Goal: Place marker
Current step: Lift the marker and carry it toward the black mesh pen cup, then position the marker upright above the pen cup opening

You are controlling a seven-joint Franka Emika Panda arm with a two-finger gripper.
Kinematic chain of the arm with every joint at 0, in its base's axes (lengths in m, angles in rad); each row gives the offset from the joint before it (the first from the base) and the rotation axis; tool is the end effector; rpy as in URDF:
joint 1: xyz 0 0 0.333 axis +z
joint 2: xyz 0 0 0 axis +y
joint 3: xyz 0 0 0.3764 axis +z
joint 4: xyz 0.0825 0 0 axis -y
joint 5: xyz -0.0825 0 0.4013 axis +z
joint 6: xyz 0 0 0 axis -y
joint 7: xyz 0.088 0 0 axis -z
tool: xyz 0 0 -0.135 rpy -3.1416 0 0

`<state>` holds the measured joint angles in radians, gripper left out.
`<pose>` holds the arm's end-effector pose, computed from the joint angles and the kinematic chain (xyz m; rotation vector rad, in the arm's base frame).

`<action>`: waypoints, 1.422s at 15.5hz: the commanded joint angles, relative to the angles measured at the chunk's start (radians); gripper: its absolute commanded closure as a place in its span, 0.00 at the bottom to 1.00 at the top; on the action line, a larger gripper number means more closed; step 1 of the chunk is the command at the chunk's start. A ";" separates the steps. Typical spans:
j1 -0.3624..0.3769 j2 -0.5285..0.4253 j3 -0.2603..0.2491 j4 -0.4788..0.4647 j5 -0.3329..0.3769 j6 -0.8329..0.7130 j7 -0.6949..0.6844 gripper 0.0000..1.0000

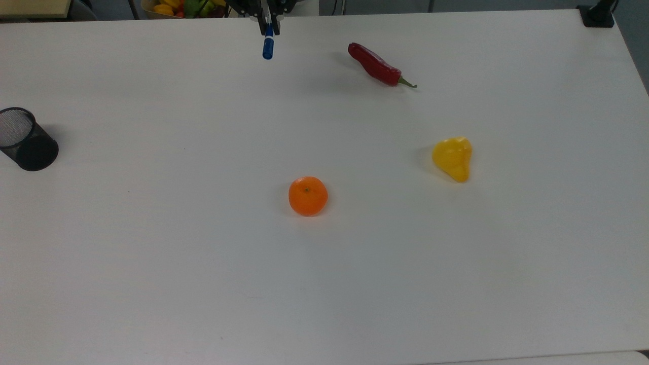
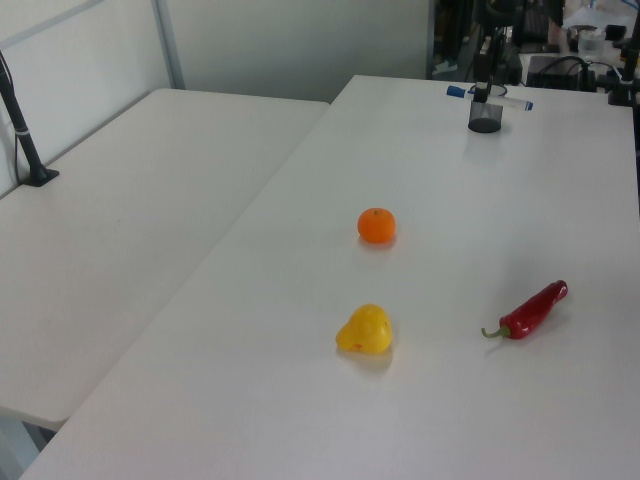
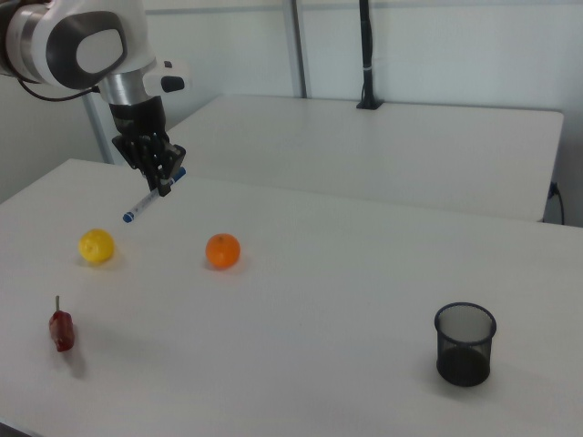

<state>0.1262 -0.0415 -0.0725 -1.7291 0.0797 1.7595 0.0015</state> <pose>0.5713 0.0391 0.6197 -3.0554 -0.0611 -0.1062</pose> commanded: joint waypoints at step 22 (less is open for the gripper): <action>-0.269 0.287 -0.303 -0.030 0.041 1.055 -0.051 1.00</action>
<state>-0.1172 0.1928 -0.3705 -1.7575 0.0815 2.7273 -0.0517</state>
